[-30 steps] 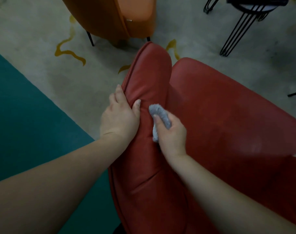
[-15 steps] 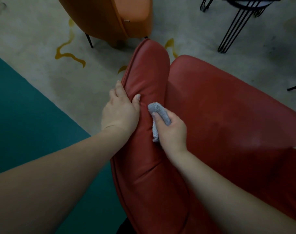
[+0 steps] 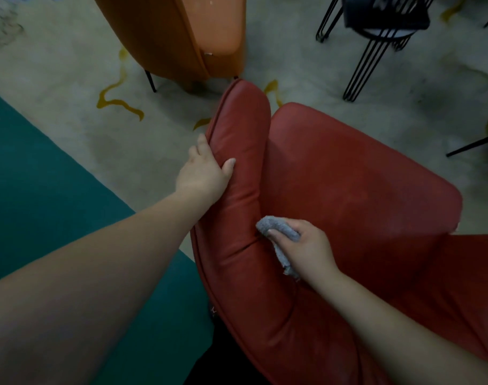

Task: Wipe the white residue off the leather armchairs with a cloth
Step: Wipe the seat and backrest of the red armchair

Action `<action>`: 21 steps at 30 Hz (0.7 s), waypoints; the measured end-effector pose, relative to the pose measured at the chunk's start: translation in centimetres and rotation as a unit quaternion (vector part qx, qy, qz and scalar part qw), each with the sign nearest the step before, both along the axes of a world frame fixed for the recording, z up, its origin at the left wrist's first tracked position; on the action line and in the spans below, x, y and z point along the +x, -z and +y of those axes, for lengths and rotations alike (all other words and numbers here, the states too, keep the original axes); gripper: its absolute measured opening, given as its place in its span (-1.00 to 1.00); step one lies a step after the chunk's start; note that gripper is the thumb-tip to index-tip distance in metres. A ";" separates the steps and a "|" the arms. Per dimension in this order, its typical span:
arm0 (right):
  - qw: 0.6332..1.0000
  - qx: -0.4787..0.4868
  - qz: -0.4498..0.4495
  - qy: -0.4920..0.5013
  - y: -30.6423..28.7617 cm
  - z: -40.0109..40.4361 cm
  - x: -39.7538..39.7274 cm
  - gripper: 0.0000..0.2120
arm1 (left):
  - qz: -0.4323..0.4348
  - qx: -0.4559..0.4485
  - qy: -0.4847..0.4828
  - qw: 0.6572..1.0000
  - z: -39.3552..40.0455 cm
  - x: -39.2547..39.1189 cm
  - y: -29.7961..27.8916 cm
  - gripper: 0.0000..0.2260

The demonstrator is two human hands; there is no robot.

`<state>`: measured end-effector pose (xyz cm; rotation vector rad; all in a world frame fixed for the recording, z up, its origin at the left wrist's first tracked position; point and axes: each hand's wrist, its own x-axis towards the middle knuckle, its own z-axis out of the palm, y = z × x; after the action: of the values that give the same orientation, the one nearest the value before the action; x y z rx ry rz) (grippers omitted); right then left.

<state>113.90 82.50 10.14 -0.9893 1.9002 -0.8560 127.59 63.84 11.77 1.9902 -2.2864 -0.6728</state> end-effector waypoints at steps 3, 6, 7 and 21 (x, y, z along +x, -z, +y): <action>0.998 0.000 -0.033 0.048 -0.7 -0.1 -0.3 -0.86 | -0.006 0.044 0.017 0.999 1.6 1.3 -1.0 -0.19; 0.996 -0.017 -0.060 0.058 -2.4 -0.1 -0.4 -0.83 | -0.045 0.059 0.062 0.995 3.1 3.8 -2.1 -0.23; 0.996 -0.023 -0.061 0.061 -3.1 0.0 -0.4 -0.82 | -0.054 0.056 0.076 0.994 3.6 4.7 -2.5 -0.27; 0.993 -0.083 0.027 0.075 -10.7 -5.2 4.8 -0.86 | -0.112 -0.008 0.171 0.979 3.6 13.8 -7.2 -0.48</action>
<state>118.73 77.28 20.88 -0.9863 1.9946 -1.0998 141.43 67.46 18.94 1.7611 -2.7937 -0.4618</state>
